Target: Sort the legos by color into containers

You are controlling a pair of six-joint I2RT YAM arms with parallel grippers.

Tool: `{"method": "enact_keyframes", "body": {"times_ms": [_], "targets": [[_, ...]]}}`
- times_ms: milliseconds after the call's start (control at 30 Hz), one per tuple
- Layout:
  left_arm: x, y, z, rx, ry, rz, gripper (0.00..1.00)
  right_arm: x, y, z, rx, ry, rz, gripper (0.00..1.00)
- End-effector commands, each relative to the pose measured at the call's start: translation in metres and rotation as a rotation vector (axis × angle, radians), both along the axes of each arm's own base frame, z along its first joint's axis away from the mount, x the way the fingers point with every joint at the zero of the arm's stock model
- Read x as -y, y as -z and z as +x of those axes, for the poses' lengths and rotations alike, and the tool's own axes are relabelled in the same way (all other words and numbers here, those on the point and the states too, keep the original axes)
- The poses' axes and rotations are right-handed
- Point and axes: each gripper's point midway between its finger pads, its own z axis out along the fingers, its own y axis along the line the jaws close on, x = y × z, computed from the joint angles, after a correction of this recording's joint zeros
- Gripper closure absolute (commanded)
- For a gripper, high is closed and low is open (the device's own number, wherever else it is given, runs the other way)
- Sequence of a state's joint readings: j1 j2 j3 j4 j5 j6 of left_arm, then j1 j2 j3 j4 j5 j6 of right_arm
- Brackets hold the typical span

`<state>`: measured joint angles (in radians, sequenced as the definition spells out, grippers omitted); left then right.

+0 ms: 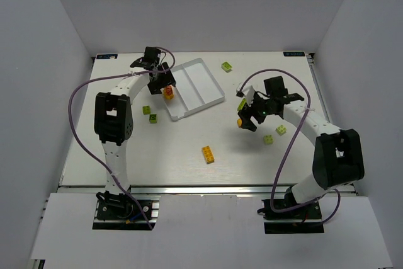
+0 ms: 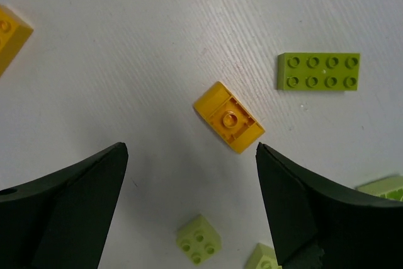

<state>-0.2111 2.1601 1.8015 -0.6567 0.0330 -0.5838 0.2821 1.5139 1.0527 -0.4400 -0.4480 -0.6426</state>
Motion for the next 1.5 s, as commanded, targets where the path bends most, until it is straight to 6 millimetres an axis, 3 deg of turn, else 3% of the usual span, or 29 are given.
{"method": "enact_keyframes", "body": {"times_ms": [0,200,233,267,333,367,400,433,467,500,600,733,767,833,900,967,1000,1033,1100,1133,1167,1200,1233,1267,1300,1367,1433,1467], "targets": [[-0.001,-0.045,0.004,0.080,0.009,-0.006,0.21,-0.005,0.008,-0.004,0.032,-0.178,-0.024,0.12],[0.005,-0.088,-0.006,0.147,0.031,-0.056,0.20,-0.003,0.035,-0.003,0.164,-0.489,-0.113,0.11],[0.009,-0.096,-0.010,0.164,0.044,-0.085,0.20,-0.003,0.047,-0.003,0.148,-0.522,-0.128,0.12],[0.009,-0.104,-0.024,0.168,0.051,-0.101,0.20,-0.002,0.044,0.010,0.191,-0.546,-0.160,0.12],[0.014,-0.114,-0.038,0.188,0.074,-0.143,0.20,-0.001,0.058,0.017,0.158,-0.567,-0.183,0.13],[0.013,-0.134,-0.050,0.229,0.081,-0.163,0.20,-0.003,0.051,0.030,0.185,-0.574,-0.195,0.14],[0.012,-0.118,-0.067,0.186,0.087,-0.169,0.20,-0.001,0.055,0.031,0.162,-0.583,-0.201,0.15],[0.013,-0.120,-0.075,0.196,0.089,-0.188,0.20,-0.001,0.065,0.031,0.131,-0.600,-0.208,0.16],[0.012,-0.137,-0.090,0.232,0.095,-0.205,0.20,-0.001,0.068,0.032,0.123,-0.613,-0.213,0.18],[0.010,-0.120,-0.107,0.187,0.089,-0.206,0.20,-0.002,0.065,0.041,0.141,-0.627,-0.224,0.19],[0.004,-0.119,-0.140,0.178,0.079,-0.217,0.20,0.000,0.078,0.047,0.097,-0.648,-0.243,0.26],[-0.001,-0.123,-0.171,0.176,0.048,-0.247,0.19,0.002,0.080,0.036,0.002,-0.706,-0.243,0.51],[-0.001,-0.126,-0.176,0.185,0.049,-0.258,0.20,0.005,0.080,0.024,-0.052,-0.722,-0.234,0.67],[-0.003,-0.122,-0.188,0.180,0.034,-0.270,0.19,0.005,0.078,0.017,-0.069,-0.747,-0.227,0.82],[-0.005,-0.122,-0.197,0.183,0.027,-0.274,0.19,0.001,0.066,0.014,-0.061,-0.740,-0.214,0.89],[-0.008,-0.112,-0.206,0.162,0.016,-0.264,0.19,-0.019,0.042,0.017,-0.024,-0.712,-0.142,0.94],[-0.012,-0.110,-0.208,0.162,0.003,-0.250,0.20,-0.036,0.033,0.014,-0.024,-0.712,-0.113,0.96],[-0.015,-0.113,-0.211,0.175,-0.004,-0.244,0.20,-0.056,0.009,0.021,-0.022,-0.655,-0.056,0.99],[-0.023,-0.112,-0.214,0.187,-0.031,-0.224,0.20,-0.098,-0.008,0.022,-0.030,-0.632,-0.001,1.00],[-0.025,-0.114,-0.217,0.202,-0.037,-0.221,0.20,-0.116,-0.029,0.033,-0.051,-0.537,0.048,1.00],[-0.026,-0.117,-0.217,0.222,-0.041,-0.222,0.19,-0.143,-0.031,0.041,-0.033,-0.512,0.080,1.00],[-0.028,-0.119,-0.218,0.232,-0.052,-0.223,0.19,-0.155,-0.036,0.049,-0.029,-0.457,0.097,1.00],[-0.029,-0.125,-0.220,0.255,-0.054,-0.228,0.20,-0.178,-0.045,0.049,-0.077,-0.376,0.143,1.00],[-0.029,-0.125,-0.222,0.259,-0.060,-0.233,0.19,-0.200,-0.041,0.050,-0.085,-0.353,0.162,1.00],[-0.030,-0.126,-0.224,0.262,-0.067,-0.236,0.19,-0.214,-0.047,0.066,-0.033,-0.311,0.193,1.00],[-0.031,-0.129,-0.231,0.267,-0.076,-0.245,0.19,-0.250,-0.040,0.065,-0.093,-0.218,0.237,1.00],[-0.031,-0.131,-0.236,0.266,-0.085,-0.260,0.19,-0.267,-0.039,0.082,-0.071,-0.134,0.258,1.00],[-0.031,-0.135,-0.241,0.274,-0.086,-0.271,0.19,-0.280,-0.024,0.081,-0.090,-0.109,0.252,1.00]]}}
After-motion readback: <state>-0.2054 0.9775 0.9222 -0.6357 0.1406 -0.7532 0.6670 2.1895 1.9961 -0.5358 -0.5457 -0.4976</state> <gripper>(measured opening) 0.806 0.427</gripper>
